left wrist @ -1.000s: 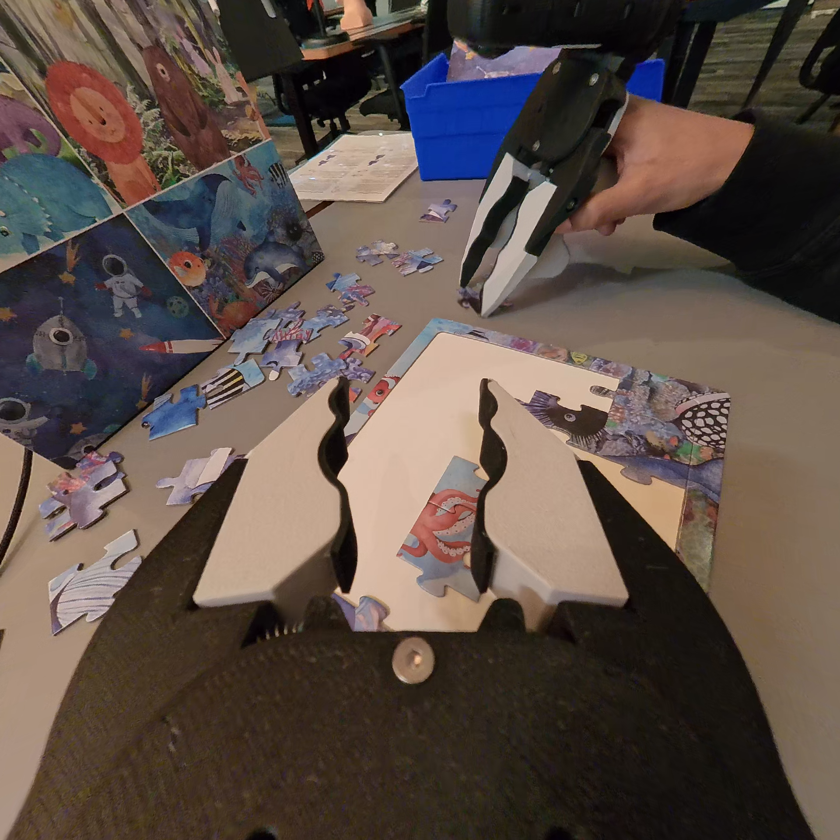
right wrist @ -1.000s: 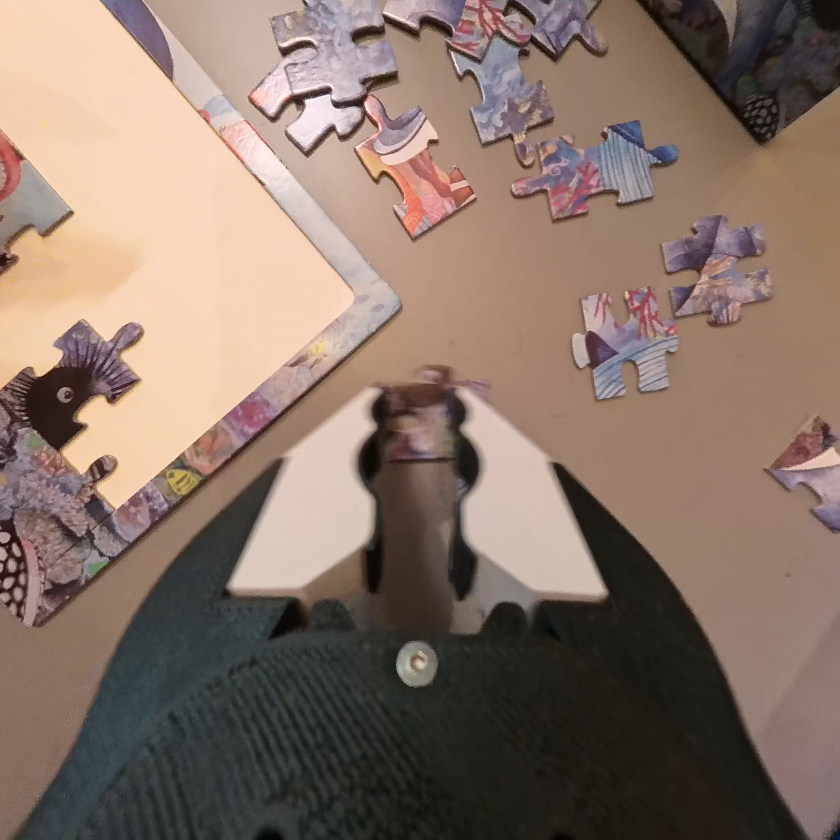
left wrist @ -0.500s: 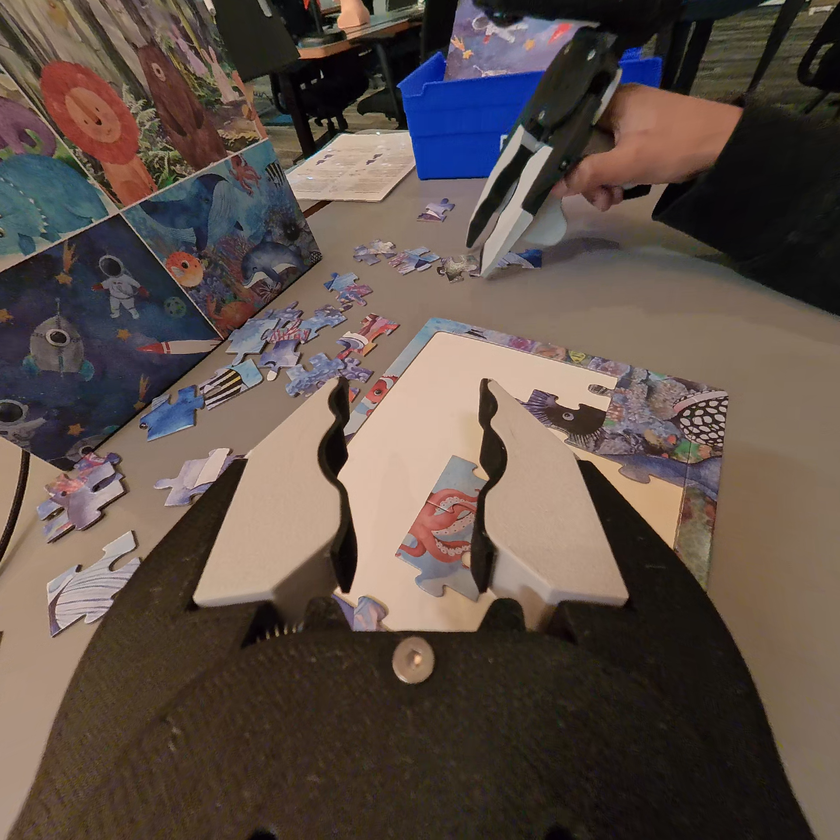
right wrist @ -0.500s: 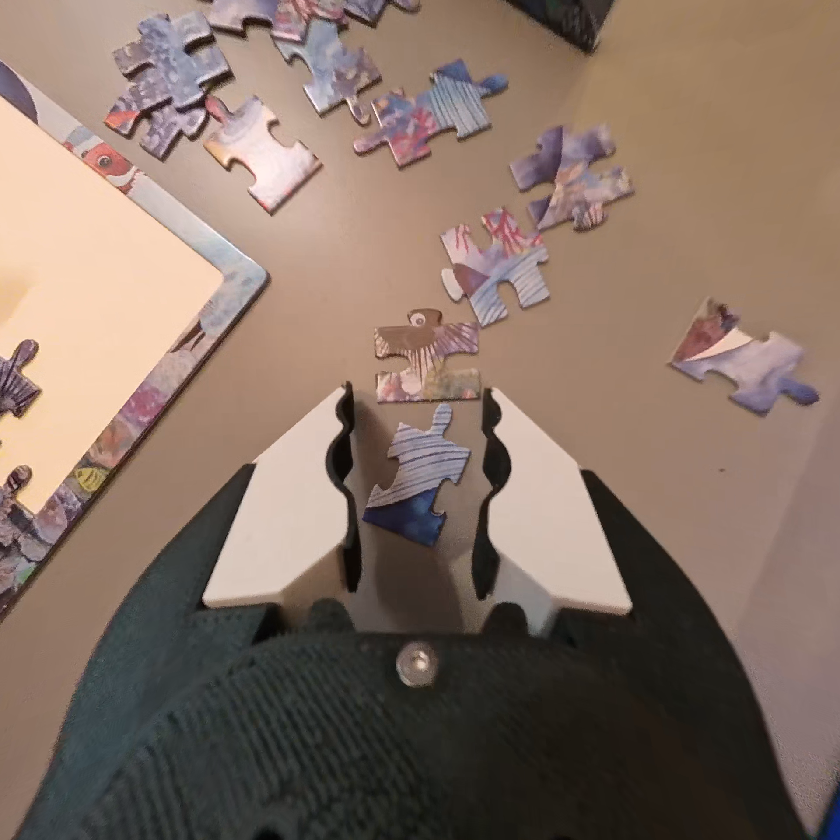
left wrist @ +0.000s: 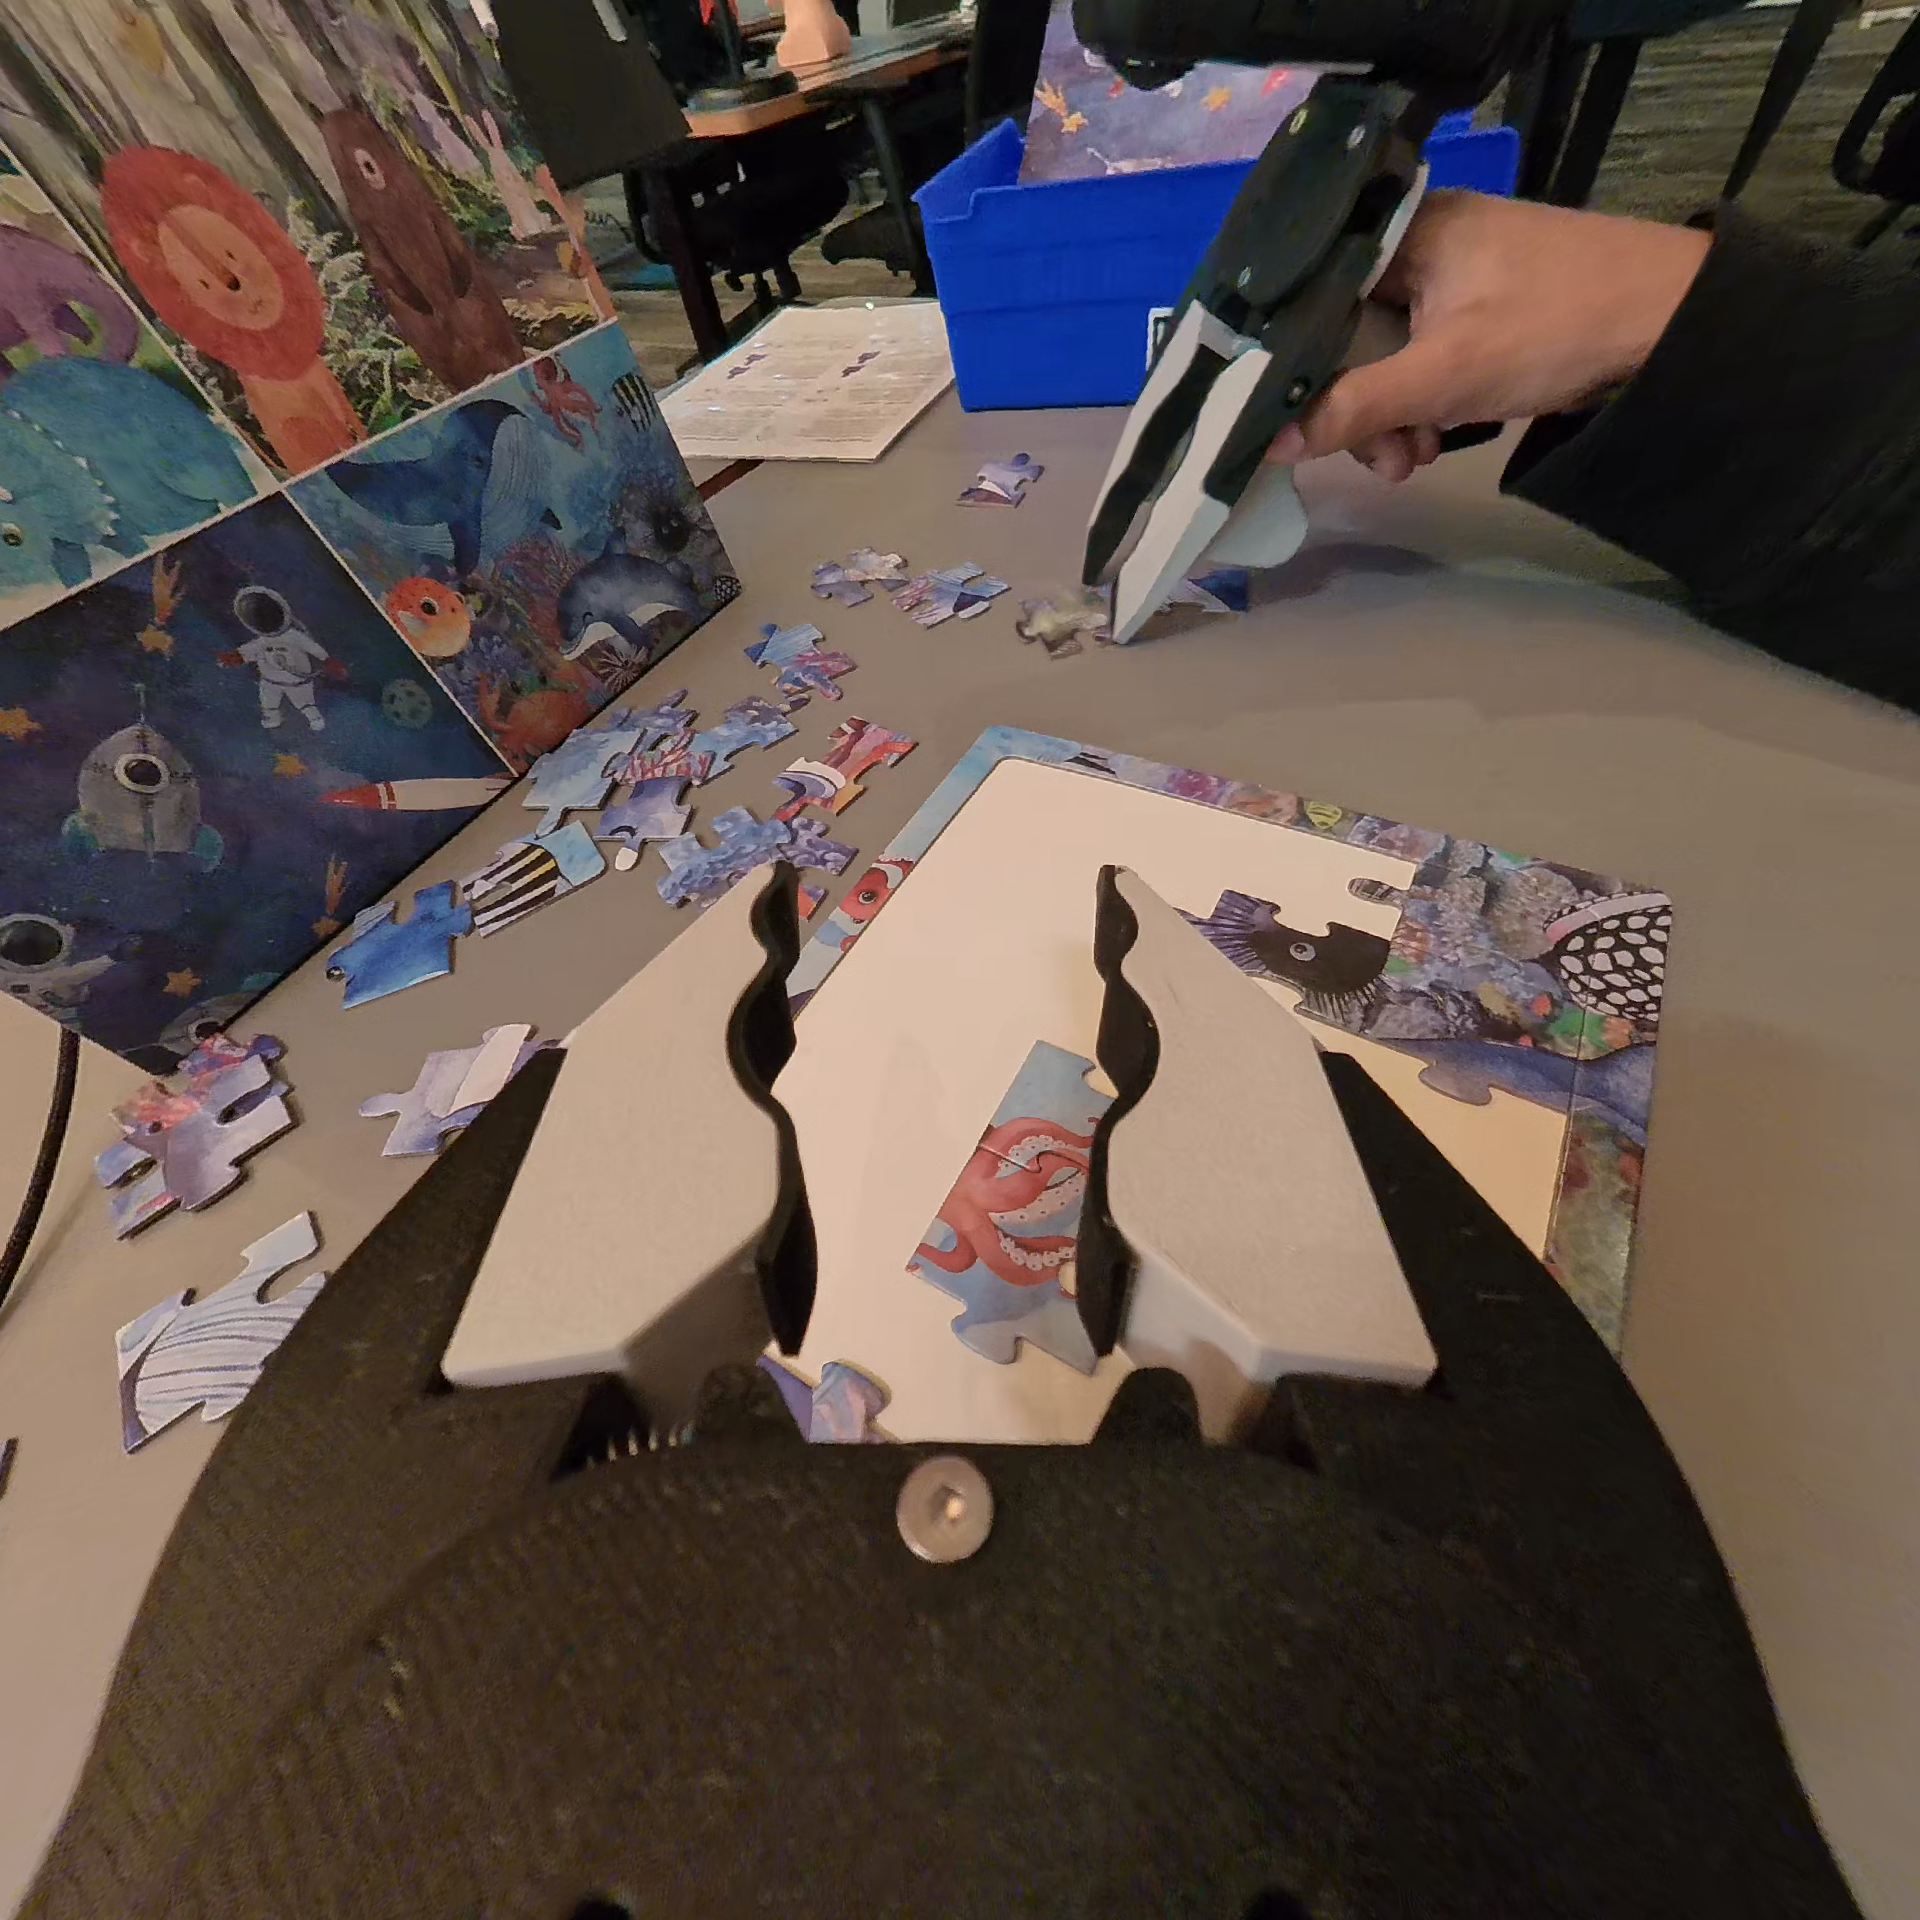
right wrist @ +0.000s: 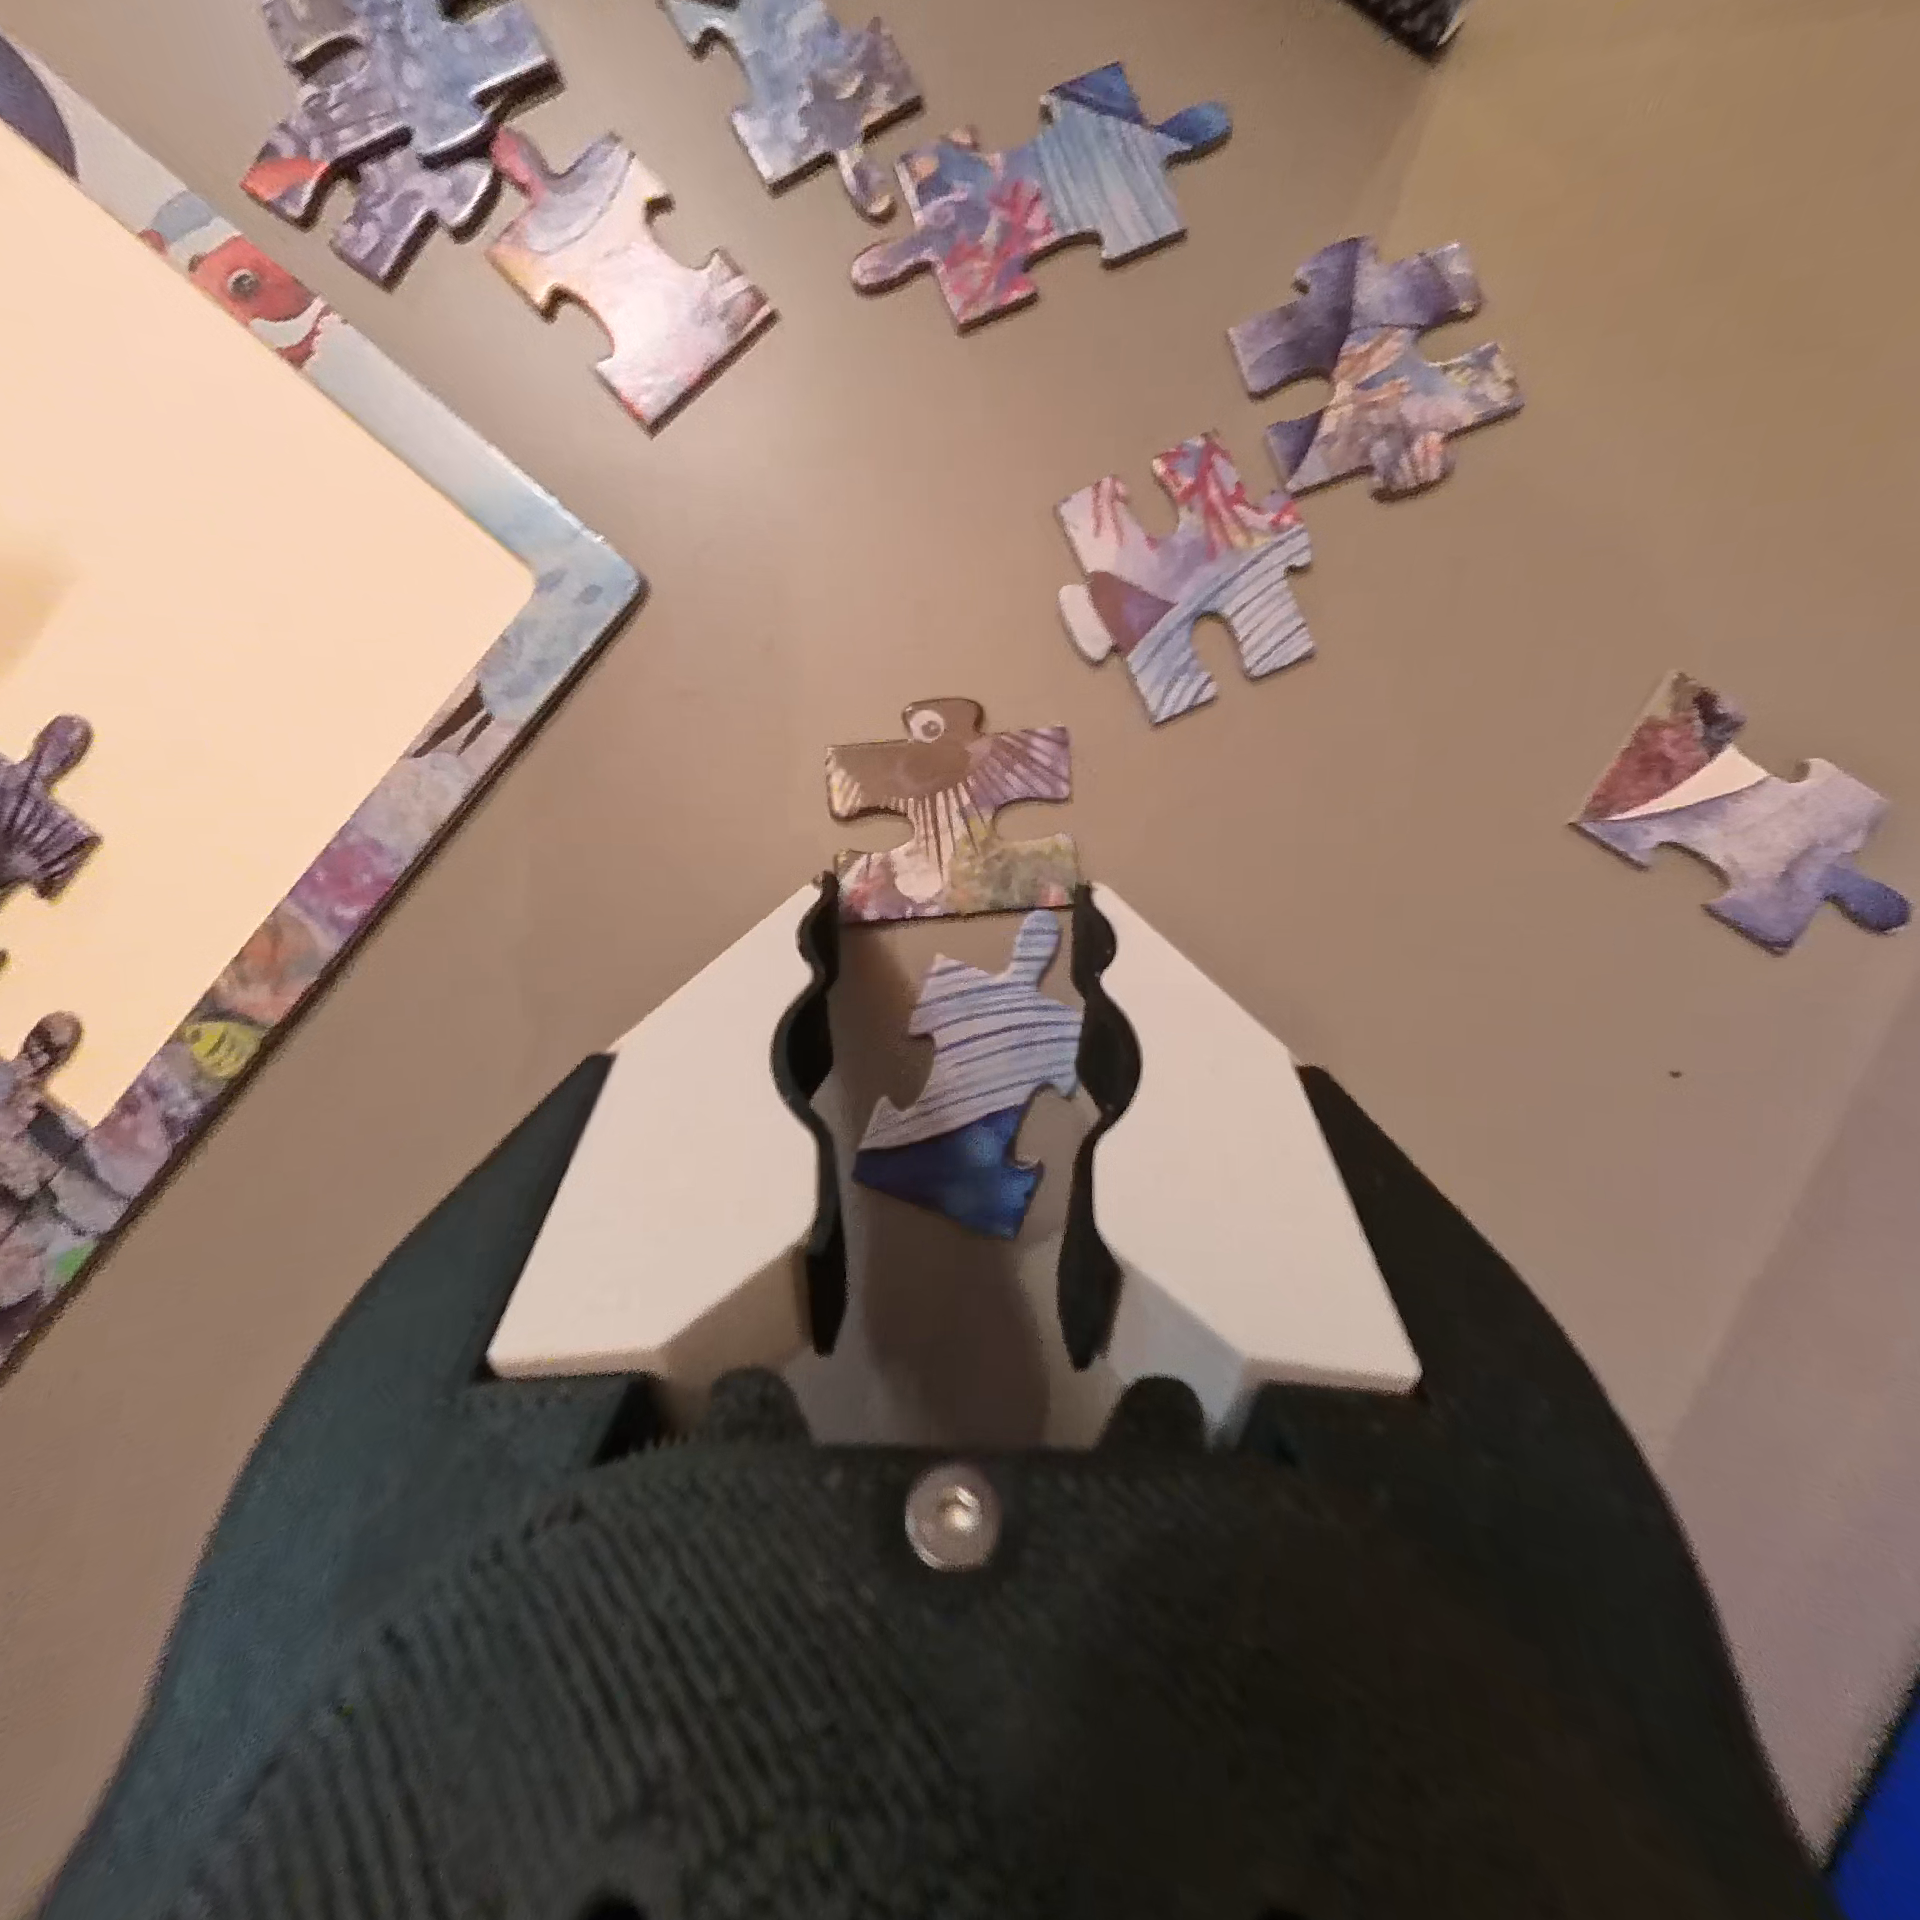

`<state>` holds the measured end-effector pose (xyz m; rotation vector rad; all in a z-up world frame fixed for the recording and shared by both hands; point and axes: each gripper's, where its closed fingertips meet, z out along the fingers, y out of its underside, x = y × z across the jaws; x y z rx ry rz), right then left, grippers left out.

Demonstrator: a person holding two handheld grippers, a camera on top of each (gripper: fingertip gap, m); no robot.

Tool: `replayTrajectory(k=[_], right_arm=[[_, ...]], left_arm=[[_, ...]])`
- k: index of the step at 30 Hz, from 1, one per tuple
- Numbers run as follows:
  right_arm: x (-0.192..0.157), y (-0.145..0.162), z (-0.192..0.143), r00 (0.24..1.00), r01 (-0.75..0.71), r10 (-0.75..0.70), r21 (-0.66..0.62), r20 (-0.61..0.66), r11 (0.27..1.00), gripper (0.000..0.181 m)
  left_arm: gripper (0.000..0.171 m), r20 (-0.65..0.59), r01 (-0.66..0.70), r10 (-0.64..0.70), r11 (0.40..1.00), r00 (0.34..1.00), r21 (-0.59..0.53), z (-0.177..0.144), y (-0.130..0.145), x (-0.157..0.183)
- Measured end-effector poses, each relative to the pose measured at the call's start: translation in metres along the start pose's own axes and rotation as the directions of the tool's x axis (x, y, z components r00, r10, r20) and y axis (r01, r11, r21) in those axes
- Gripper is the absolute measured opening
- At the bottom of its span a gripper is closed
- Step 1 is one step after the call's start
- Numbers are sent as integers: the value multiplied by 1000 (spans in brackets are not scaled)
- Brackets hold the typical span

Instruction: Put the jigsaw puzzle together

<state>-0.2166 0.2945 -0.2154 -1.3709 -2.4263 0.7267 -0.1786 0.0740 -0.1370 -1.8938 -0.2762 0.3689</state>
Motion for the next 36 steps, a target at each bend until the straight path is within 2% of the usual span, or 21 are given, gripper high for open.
replayTrajectory(k=[4,10,11,12,15,22,24,27,30,36], right_arm=[[-13,3,-3,999,16,-14,-35,39,999,44],[-20,-8,-11,997,36,-37,28,65,999,43],[-23,-11,-14,996,47,-50,47,74,998,26],[-27,-16,-17,994,64,-70,76,84,995,24],[-43,-25,-26,985,97,-113,123,128,988,34],[-28,-36,-13,960,277,-278,166,-16,947,56],[-21,-34,-3,925,376,-379,124,2,918,60],[-18,-24,4,860,495,-496,35,122,868,66],[-18,-26,2,784,604,-586,-35,205,796,69],[-15,-17,12,688,723,-645,-235,334,650,66]], left_arm=[[56,0,-1,1,1000,1000,-2,0,0,0],[55,0,-1,1,1000,1000,-3,0,1,0],[56,-1,-1,1,1000,1000,-4,0,1,0],[56,-1,-1,1,1000,1000,-4,0,1,0],[56,-2,-3,3,1000,1000,-7,1,1,1],[56,-1,-8,8,1000,1000,-15,2,3,1],[56,3,-9,10,1000,1000,-16,2,3,0],[56,10,-9,10,1000,1000,-16,2,5,-3],[56,11,-3,4,1000,1000,-15,2,6,-6],[55,27,-8,9,1000,1000,-23,2,8,-10]])
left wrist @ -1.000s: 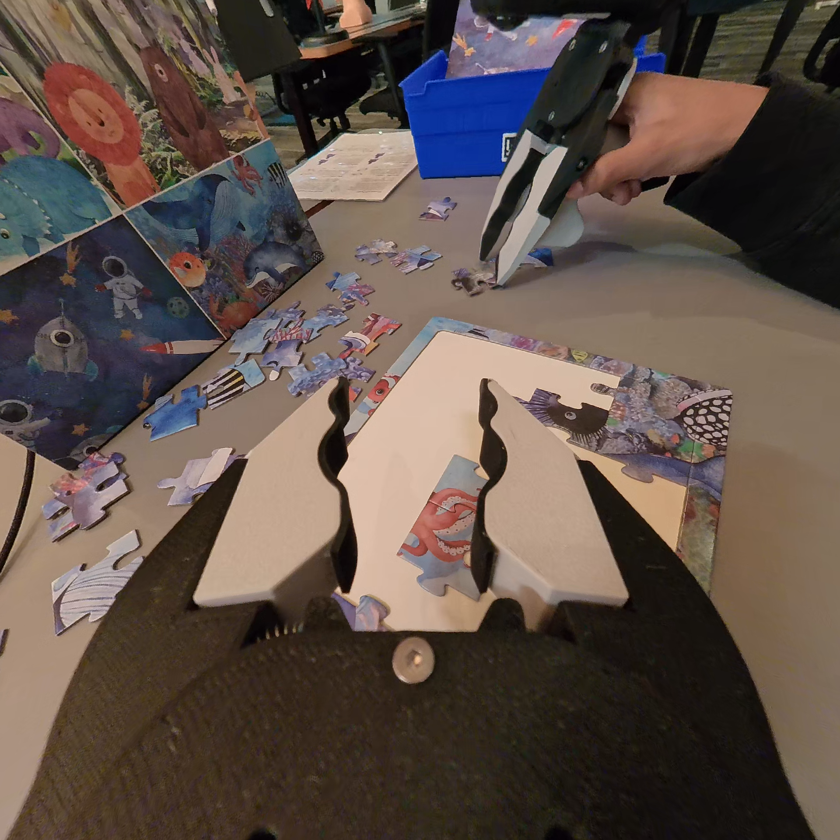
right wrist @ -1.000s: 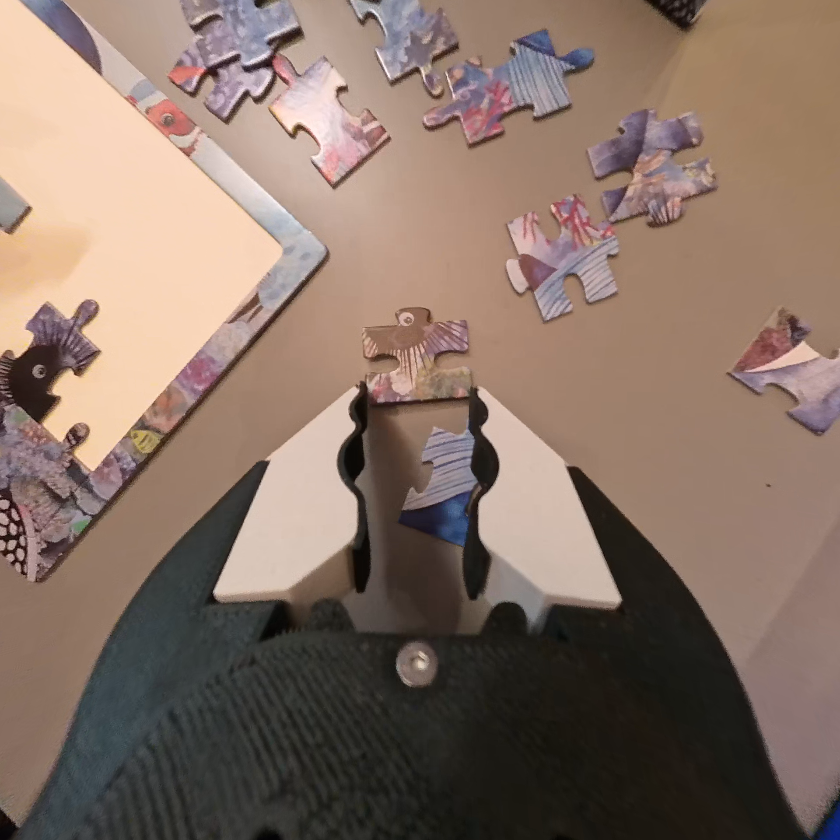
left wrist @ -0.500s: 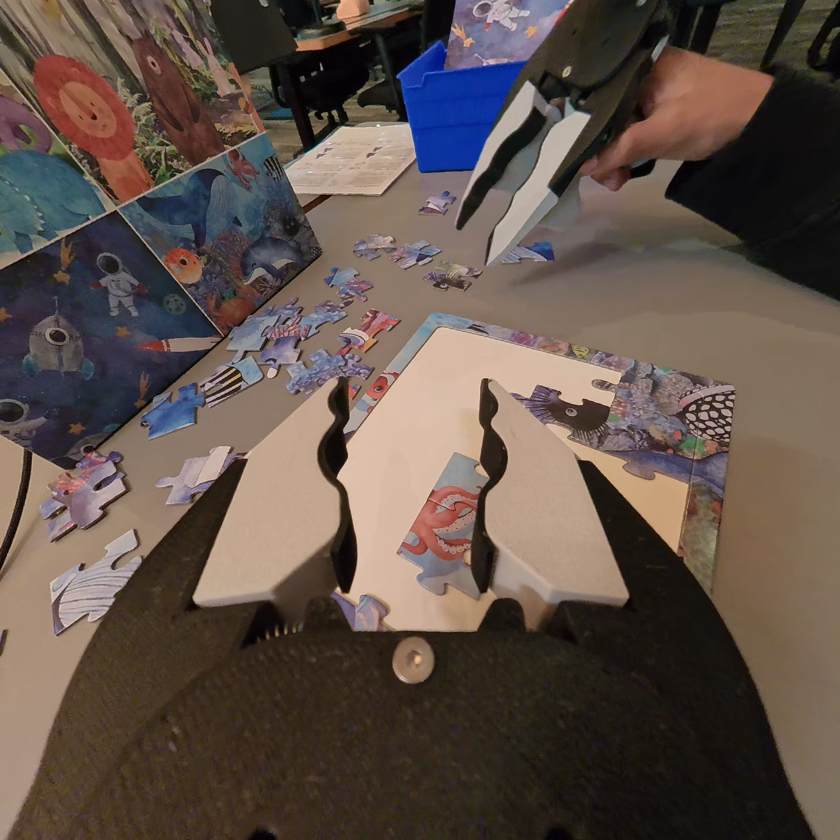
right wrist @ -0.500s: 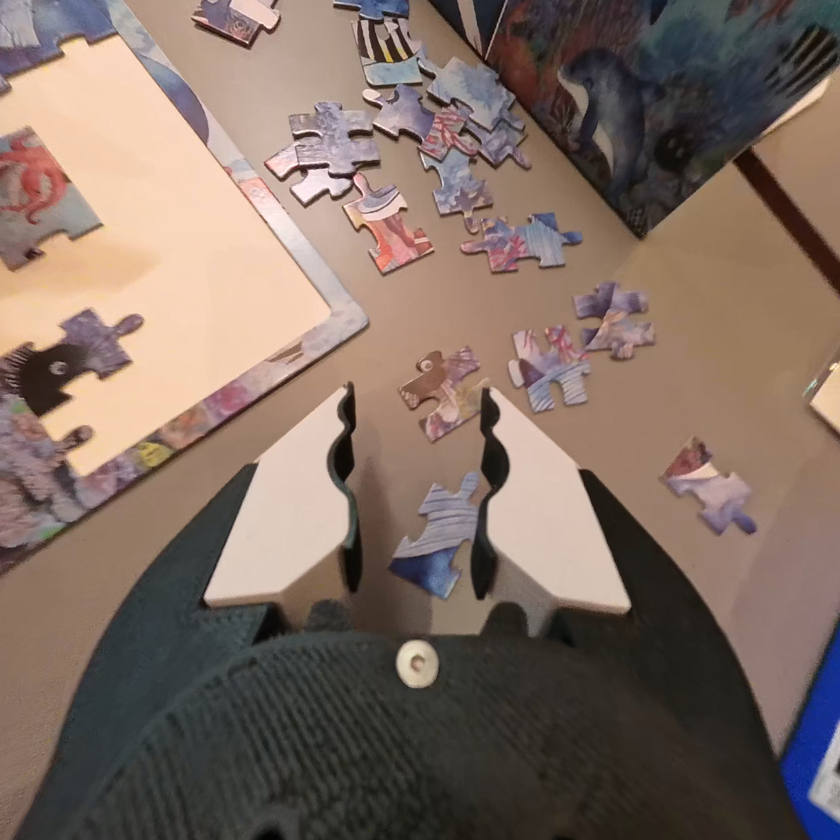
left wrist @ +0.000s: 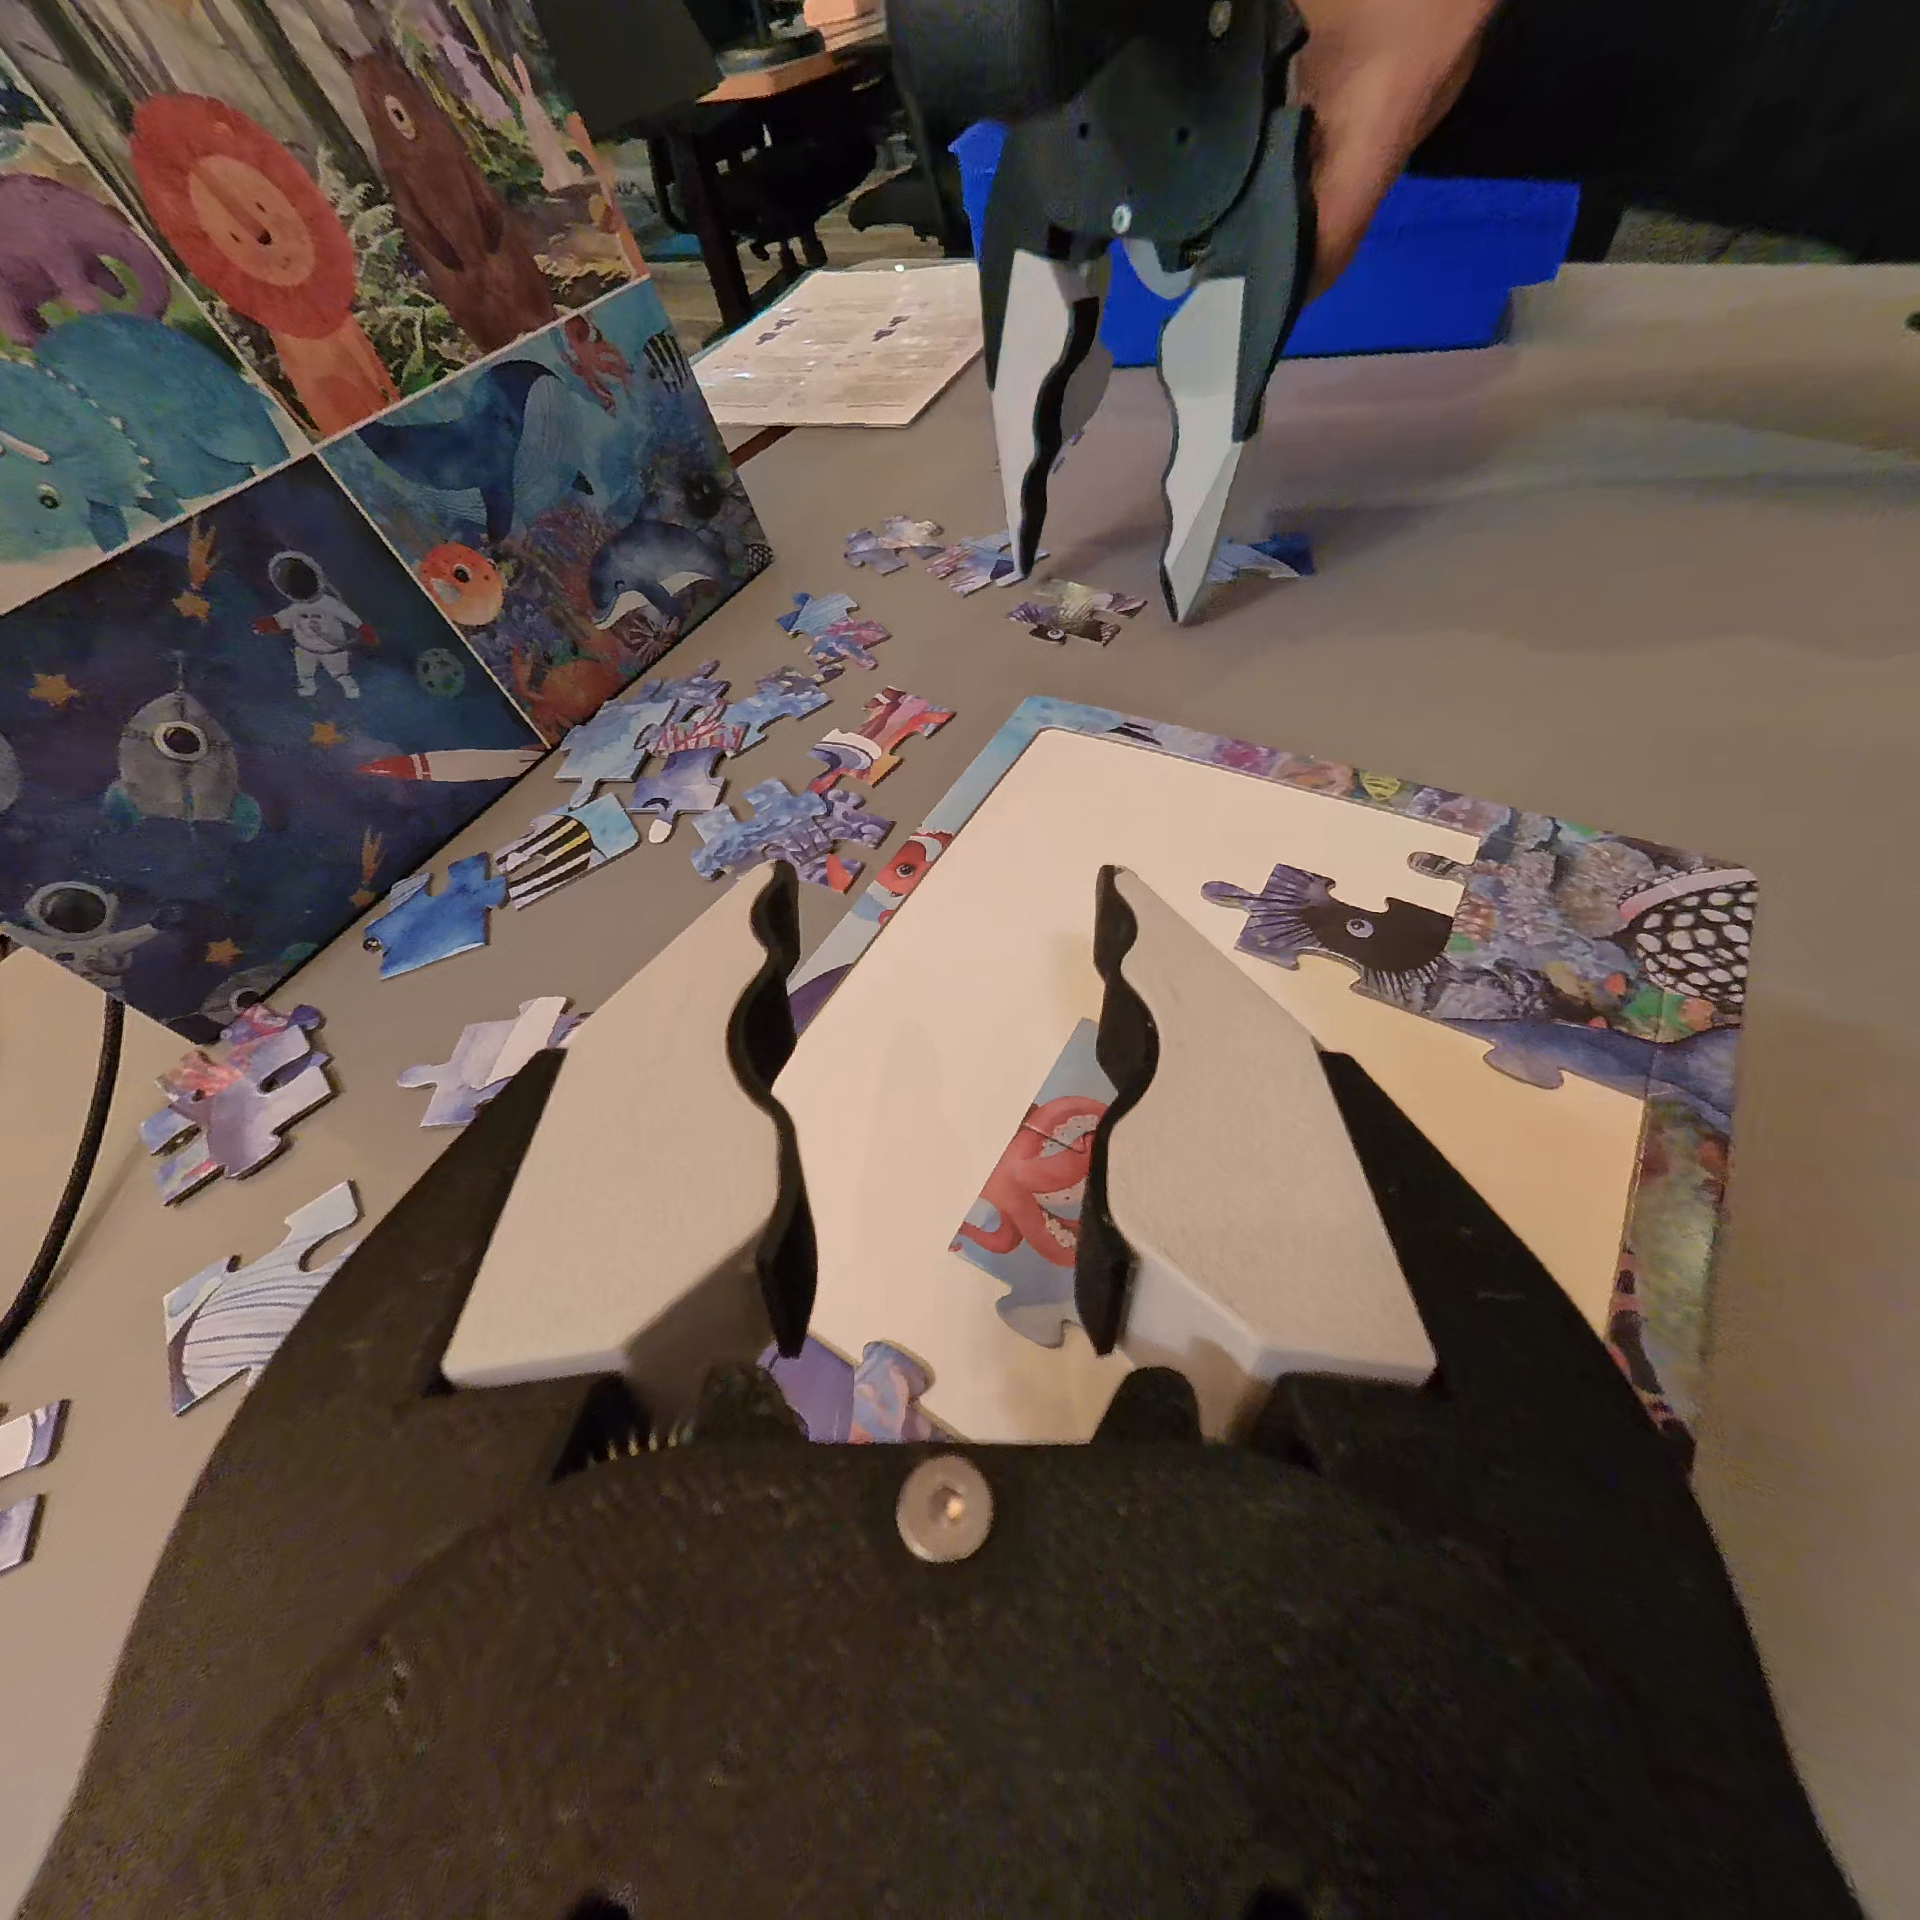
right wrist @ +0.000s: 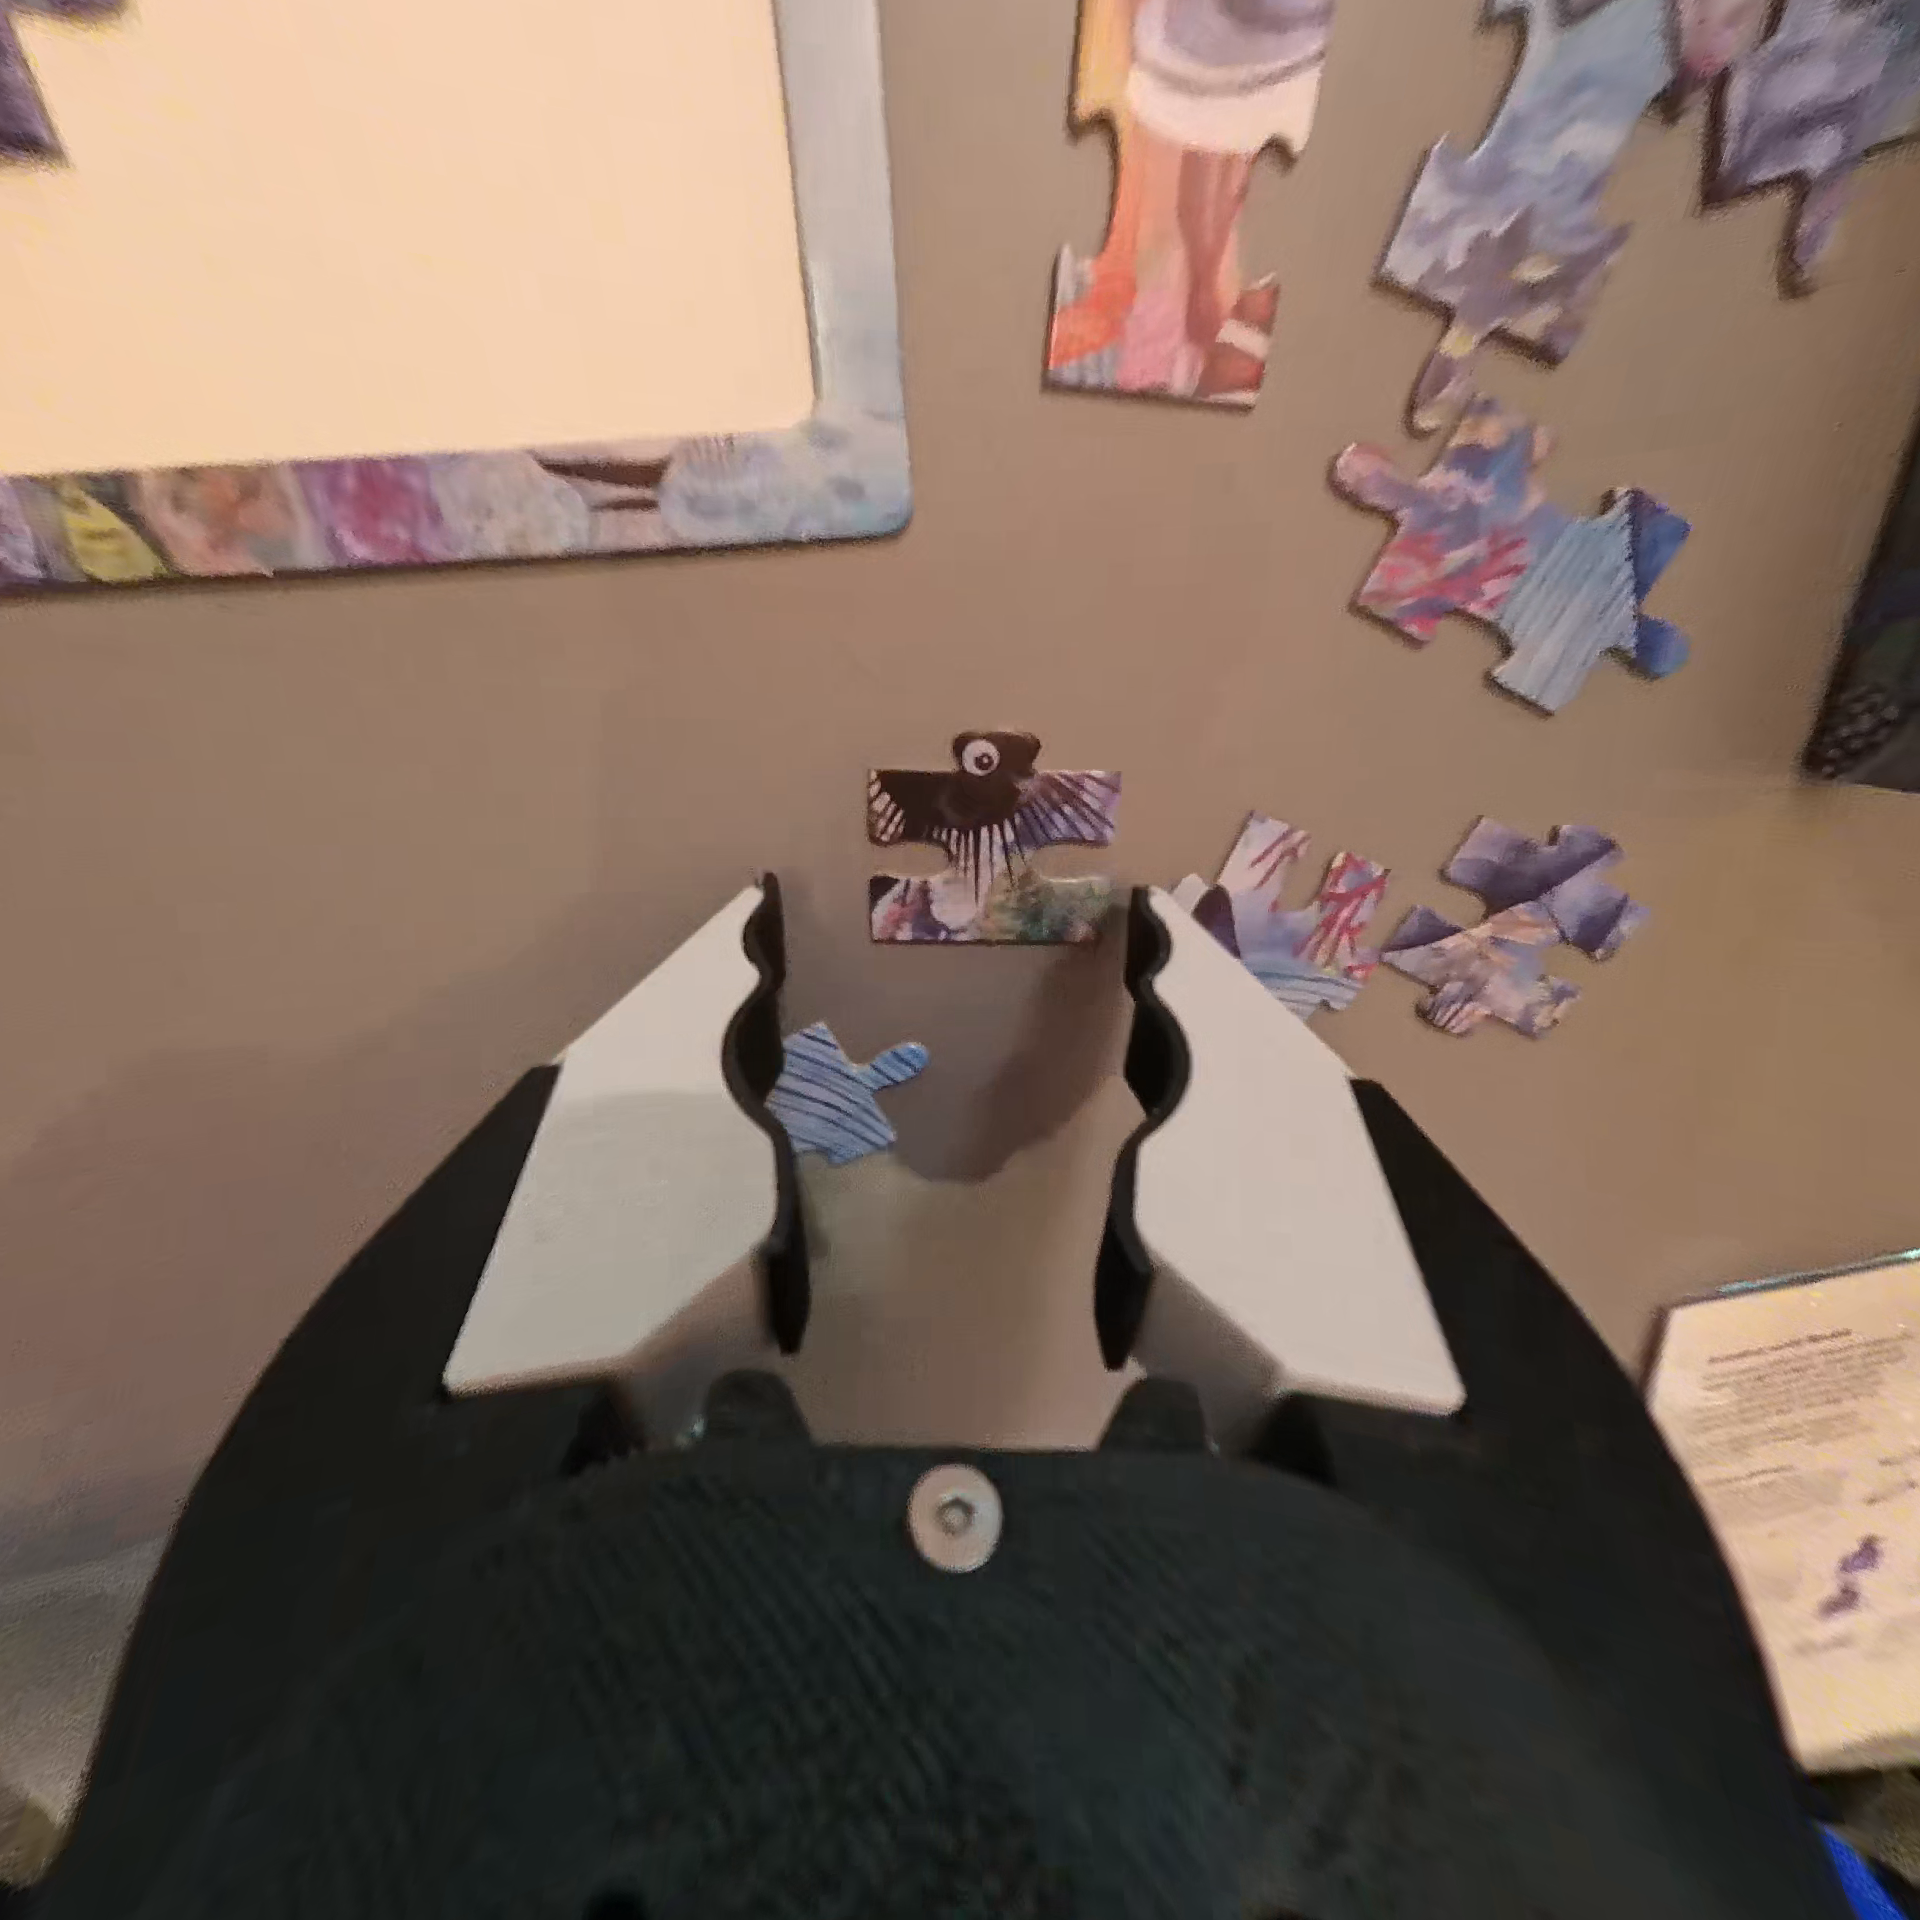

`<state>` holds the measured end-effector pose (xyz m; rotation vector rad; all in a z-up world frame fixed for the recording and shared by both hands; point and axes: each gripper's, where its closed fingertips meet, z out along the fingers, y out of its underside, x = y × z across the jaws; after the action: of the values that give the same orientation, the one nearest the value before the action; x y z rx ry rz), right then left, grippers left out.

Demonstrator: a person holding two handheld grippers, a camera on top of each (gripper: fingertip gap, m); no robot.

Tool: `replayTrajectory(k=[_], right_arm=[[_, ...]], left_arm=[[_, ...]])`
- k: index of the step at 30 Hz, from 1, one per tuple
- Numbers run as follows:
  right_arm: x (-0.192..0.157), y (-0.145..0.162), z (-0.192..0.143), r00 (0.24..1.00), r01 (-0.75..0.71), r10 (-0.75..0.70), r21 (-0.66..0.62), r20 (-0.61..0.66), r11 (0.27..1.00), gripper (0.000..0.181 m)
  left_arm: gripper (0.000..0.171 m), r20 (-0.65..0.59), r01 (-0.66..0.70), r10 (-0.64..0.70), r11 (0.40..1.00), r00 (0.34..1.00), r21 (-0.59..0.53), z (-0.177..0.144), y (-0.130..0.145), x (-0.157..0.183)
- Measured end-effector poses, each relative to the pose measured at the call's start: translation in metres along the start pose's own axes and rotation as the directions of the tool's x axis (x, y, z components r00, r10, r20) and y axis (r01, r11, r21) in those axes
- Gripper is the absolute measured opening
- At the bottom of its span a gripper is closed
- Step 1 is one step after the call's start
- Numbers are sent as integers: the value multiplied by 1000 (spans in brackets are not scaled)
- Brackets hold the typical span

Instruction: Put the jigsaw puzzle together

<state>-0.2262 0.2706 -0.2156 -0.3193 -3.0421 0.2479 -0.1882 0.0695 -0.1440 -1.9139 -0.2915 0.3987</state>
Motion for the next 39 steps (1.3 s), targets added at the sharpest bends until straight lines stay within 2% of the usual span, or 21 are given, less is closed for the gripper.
replayTrajectory(k=[6,13,17,26,30,34,39], right_arm=[[0,0,5,998,-6,8,-36,60,999,62],[0,1,4,998,-32,31,11,56,999,62],[-3,3,3,998,-42,43,-9,55,999,45],[-12,3,2,994,-93,90,48,53,995,44],[-32,-6,-1,990,-83,70,98,125,992,44],[-41,-17,-12,993,-61,46,148,105,987,44],[-71,-51,-32,995,-10,-12,225,97,974,44]], left_arm=[[56,-10,1,-1,1000,1000,-1,0,0,2],[56,-15,-7,7,1000,1000,6,-1,-3,4],[56,-13,-6,6,1000,1000,9,-2,-3,4],[56,-18,-15,15,1000,1000,13,-2,-4,7],[56,-17,-15,15,1000,1000,12,-1,-4,6],[56,-19,-14,14,1000,1000,9,-1,-3,6],[56,-24,-20,20,1000,1000,3,0,-2,8]])
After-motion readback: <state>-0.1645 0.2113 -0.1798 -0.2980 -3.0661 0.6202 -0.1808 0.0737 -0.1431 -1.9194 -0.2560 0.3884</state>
